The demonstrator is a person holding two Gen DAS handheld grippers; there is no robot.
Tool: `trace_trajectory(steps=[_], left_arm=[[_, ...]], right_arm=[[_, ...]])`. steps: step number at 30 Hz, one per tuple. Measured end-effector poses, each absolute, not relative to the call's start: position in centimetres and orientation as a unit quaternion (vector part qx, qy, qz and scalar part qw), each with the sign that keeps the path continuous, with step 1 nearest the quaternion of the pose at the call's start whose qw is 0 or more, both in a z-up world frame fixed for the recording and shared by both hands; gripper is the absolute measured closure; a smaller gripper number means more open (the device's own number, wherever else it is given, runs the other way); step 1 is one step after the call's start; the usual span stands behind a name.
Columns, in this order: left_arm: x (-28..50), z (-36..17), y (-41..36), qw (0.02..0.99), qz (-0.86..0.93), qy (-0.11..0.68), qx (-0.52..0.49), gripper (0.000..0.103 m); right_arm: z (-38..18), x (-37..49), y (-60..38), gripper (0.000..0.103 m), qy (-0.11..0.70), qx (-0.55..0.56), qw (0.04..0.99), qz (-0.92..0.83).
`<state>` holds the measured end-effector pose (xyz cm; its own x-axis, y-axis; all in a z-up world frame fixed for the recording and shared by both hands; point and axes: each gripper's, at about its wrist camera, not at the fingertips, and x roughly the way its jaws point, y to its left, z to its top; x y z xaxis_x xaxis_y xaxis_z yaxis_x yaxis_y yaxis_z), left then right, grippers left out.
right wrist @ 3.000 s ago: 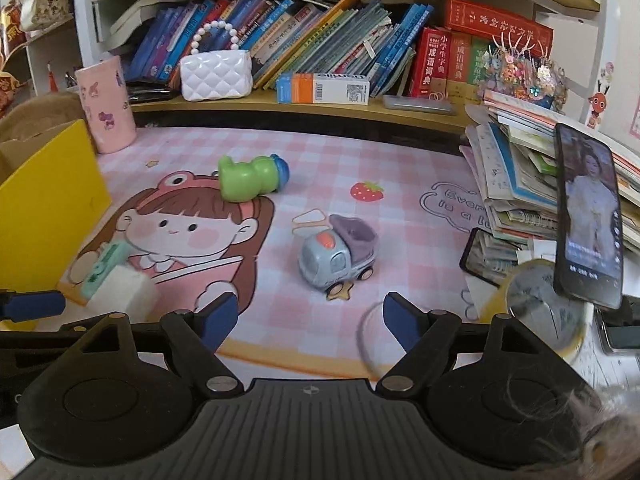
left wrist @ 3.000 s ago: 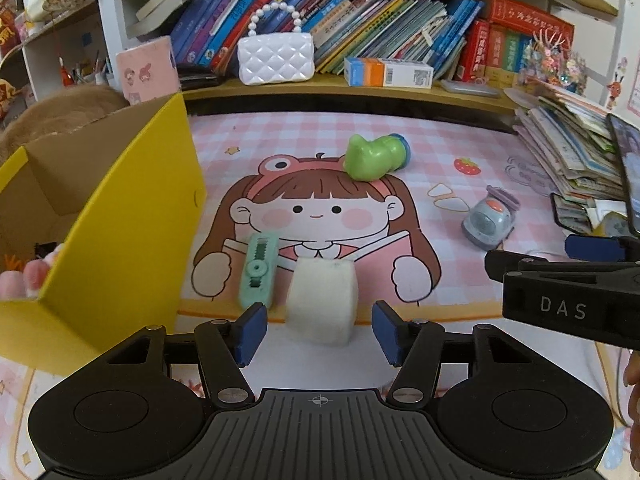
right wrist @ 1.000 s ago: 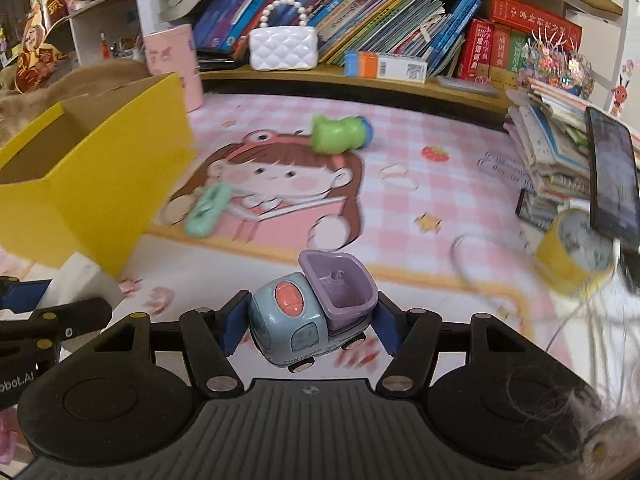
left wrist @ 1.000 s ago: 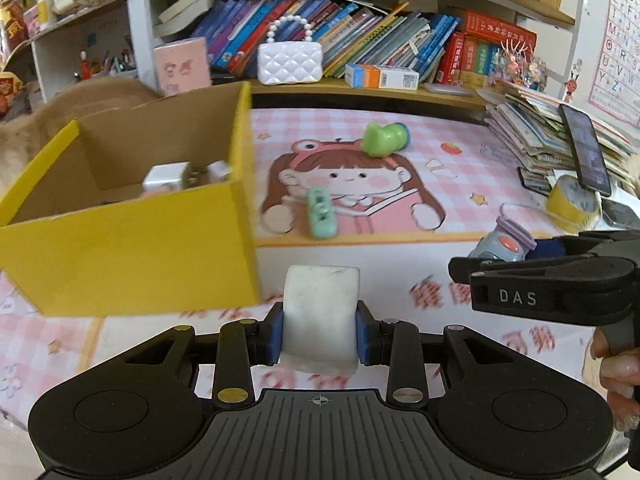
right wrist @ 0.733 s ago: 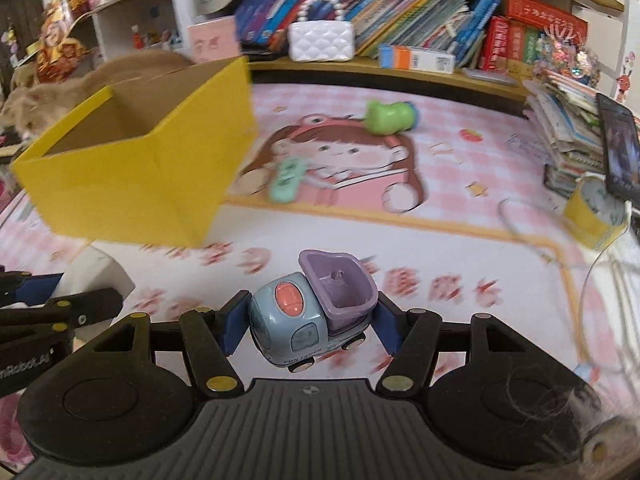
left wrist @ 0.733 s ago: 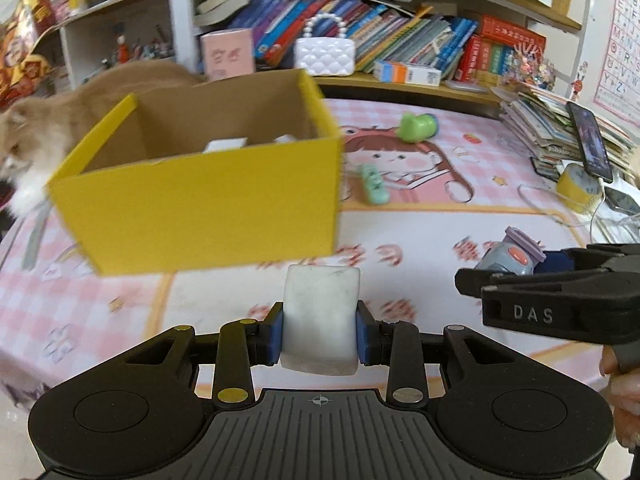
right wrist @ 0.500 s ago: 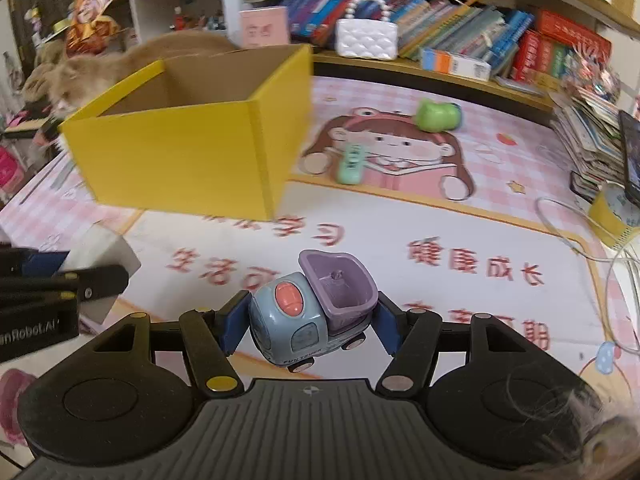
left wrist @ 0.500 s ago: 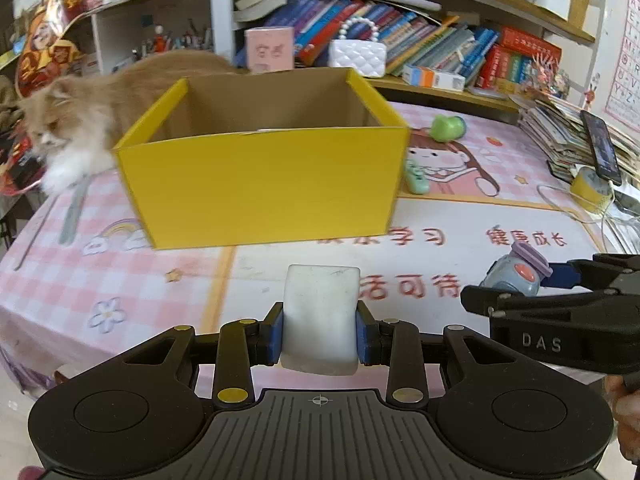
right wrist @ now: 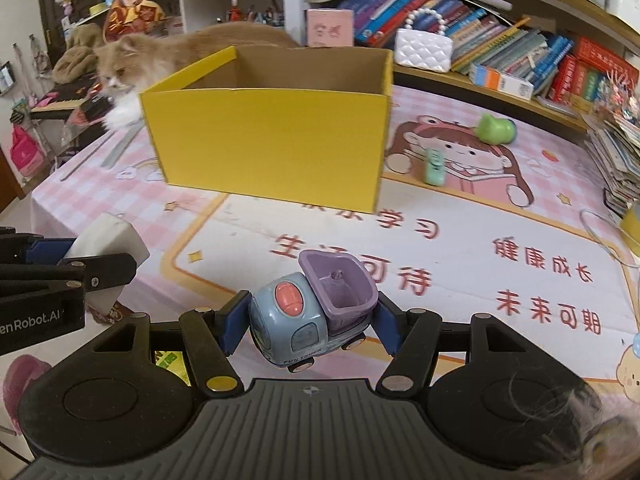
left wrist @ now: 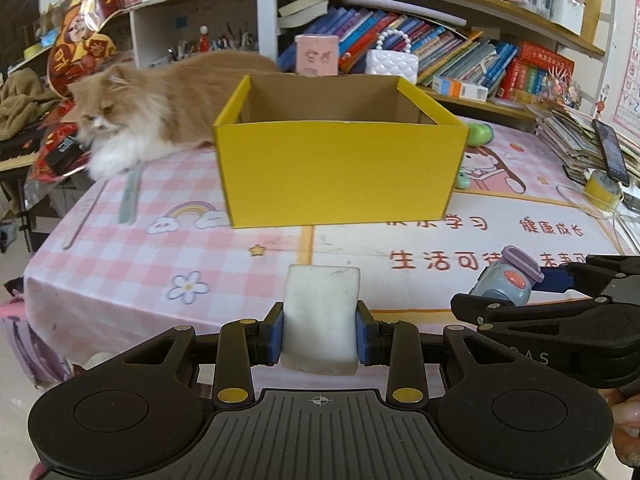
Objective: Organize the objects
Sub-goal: 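Carry the foam block and toy truck with both grippers over the yellow box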
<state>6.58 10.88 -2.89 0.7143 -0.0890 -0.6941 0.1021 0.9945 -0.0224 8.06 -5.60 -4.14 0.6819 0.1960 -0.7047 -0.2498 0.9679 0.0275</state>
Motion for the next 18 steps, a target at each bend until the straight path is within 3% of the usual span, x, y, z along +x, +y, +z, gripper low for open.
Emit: trace_trajectory(steps=[18], left_arm=[[7.2,0.1,13.3,0.944,-0.076,0.319,0.018,0.071]], right_arm=[[-1.2,8.8,-2.9,0.042,0.345,-0.043,0.931,0.109]])
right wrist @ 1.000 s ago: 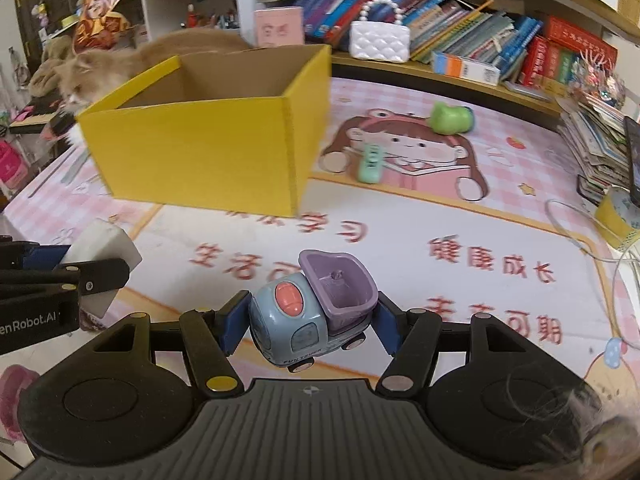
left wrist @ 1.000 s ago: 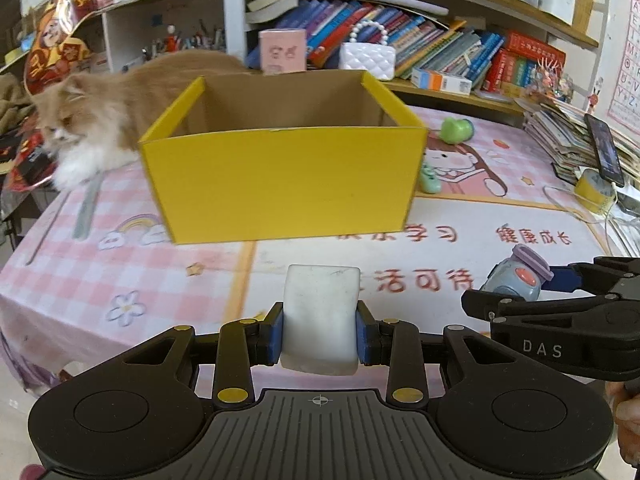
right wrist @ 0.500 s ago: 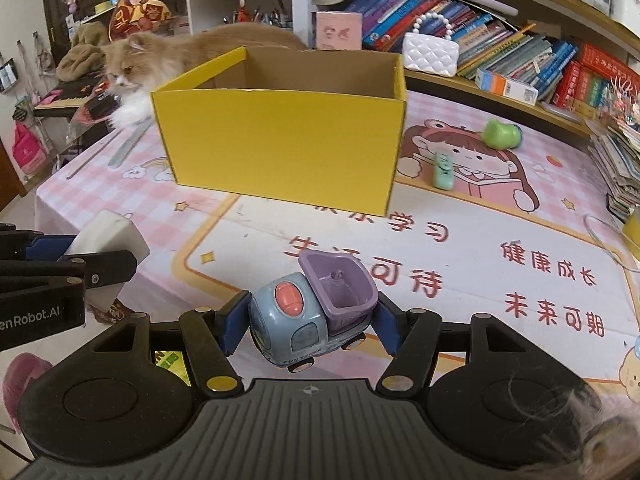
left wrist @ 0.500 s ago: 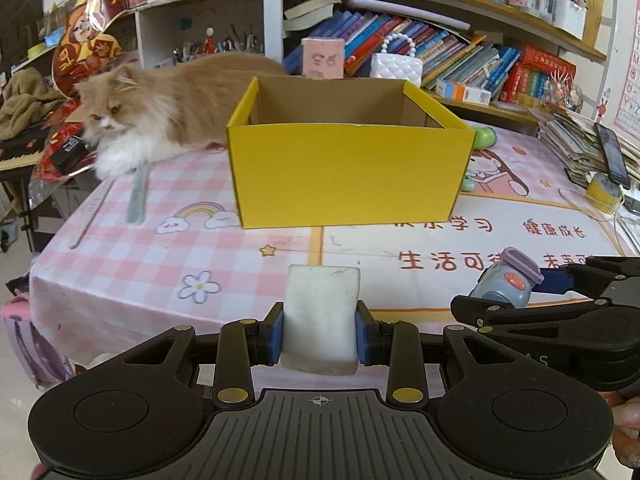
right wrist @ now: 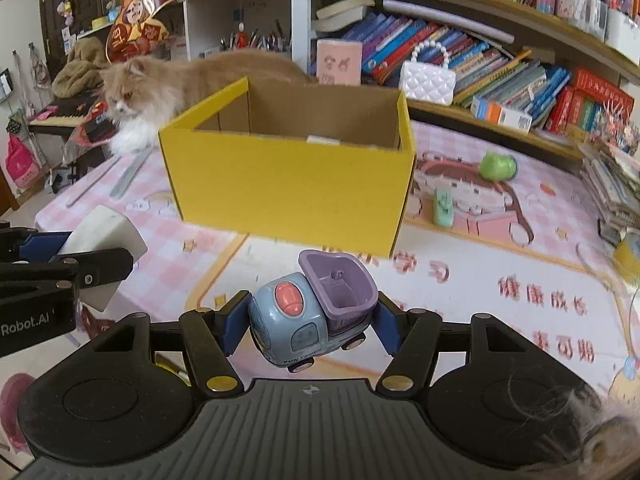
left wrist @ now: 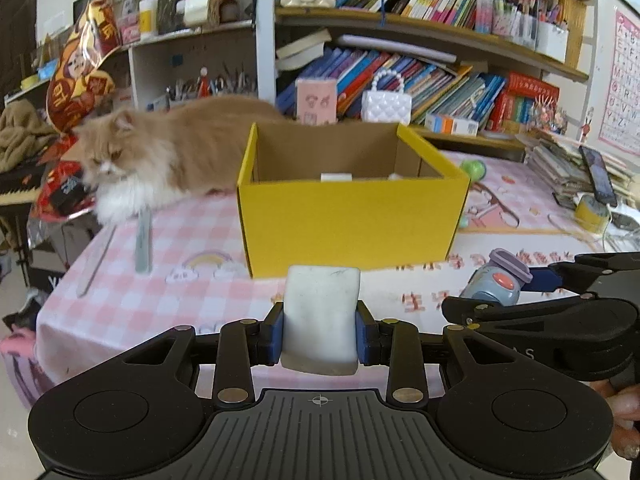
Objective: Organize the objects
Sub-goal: 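Carry the foam block and toy truck with both grippers over the yellow box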
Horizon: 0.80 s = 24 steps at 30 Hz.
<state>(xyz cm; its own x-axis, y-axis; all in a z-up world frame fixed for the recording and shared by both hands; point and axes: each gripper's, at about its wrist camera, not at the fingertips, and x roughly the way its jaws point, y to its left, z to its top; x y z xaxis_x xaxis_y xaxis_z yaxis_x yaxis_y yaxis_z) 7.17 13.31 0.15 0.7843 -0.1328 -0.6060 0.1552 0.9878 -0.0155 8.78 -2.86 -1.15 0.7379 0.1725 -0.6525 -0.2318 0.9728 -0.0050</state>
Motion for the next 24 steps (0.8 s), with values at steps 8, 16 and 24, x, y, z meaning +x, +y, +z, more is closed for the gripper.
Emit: trace_trajectory(steps=[8,16,24], left_arm=[[9.8,2.4,13.3,0.956,-0.071,0.285,0.017,0.071],[13.8,3.9,13.0,0.962,-0.058,0.265,0.013,0.071],[18.1,3.7,12.0,0.963,-0.051,0.266,0.007,0.071]], right_arm=[[1.3,11.6,-3.1,0.042,0.308,-0.048,0.944,0.108],[2.9,16.0,-3.5,0.042,0.287,-0.055,0.950,0.112],[3.1,21.3,-3.8,0.042,0.285,-0.067,0.949,0.119]])
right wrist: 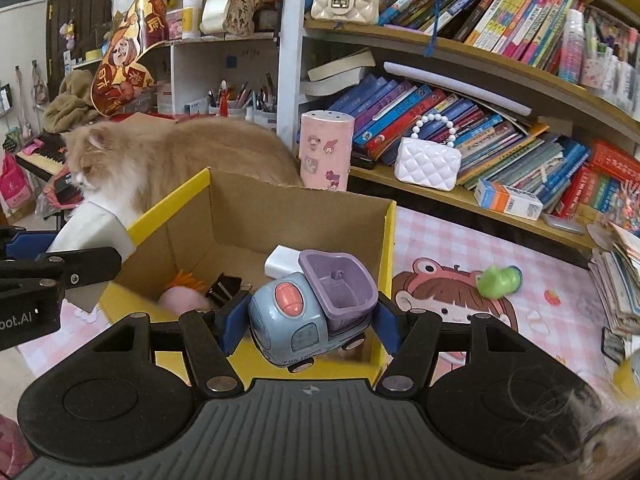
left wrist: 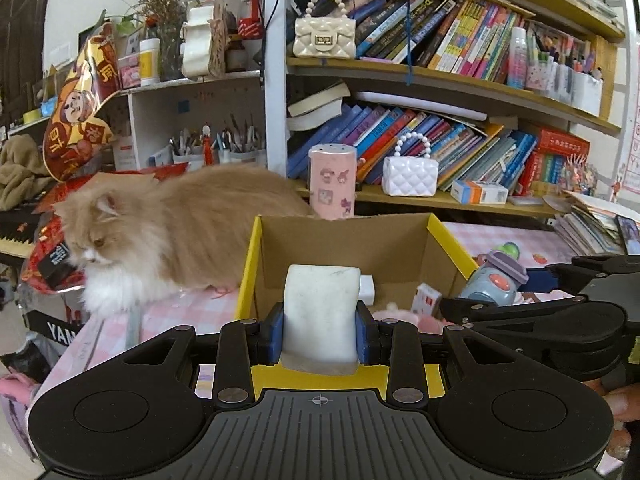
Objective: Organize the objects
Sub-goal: 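Carry the foam block and toy truck with both grippers over the yellow box, then open both grippers to drop the foam block and truck into the box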
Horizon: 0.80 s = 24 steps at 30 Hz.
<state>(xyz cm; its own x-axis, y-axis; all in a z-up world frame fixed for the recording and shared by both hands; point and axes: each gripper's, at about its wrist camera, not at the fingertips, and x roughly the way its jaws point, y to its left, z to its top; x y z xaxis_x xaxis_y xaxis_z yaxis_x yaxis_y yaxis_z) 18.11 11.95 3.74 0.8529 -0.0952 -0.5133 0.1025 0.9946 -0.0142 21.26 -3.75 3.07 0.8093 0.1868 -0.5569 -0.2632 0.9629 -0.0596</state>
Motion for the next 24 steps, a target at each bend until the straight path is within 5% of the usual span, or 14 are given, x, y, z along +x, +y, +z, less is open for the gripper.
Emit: trace_trajectory(steps=[24], left_arm=[[26.8,-1.2,10.6,0.937,-0.001,0.350,-0.014,0.071]], right_arm=[[-1.1,31.7,-1.7,0.042,0.370,-0.162,0.892,0.202]])
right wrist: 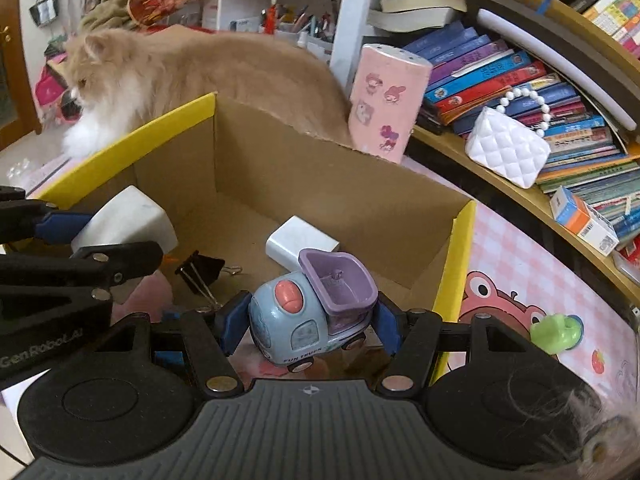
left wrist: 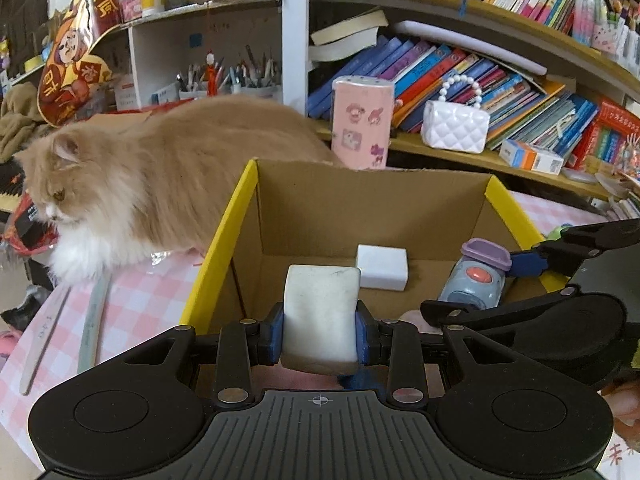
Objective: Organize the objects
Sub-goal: 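Open both grippers to drop the foam block and truck into the box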
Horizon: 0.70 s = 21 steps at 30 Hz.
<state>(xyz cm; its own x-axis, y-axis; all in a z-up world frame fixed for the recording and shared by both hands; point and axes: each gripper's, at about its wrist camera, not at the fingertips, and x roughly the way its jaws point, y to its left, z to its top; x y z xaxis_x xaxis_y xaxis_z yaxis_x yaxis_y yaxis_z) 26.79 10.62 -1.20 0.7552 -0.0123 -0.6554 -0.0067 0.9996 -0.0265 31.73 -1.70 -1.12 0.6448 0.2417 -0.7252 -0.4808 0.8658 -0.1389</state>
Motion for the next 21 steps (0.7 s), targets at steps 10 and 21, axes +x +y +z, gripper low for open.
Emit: trace_trajectory(steps=[10,21], left_arm=[[25.7,-0.4,10.9,0.941,0.007,0.338,-0.032,0.067],[20.9,3.4,11.0,0.963,-0.001,0.269,-0.021,0.051]], right_arm=[[-0.4,30.7,-2.1,0.040,0.341,-0.159,0.905,0.198],[3.3,26.0,-4.0,0.039,0.282,-0.114,0.939,0.160]])
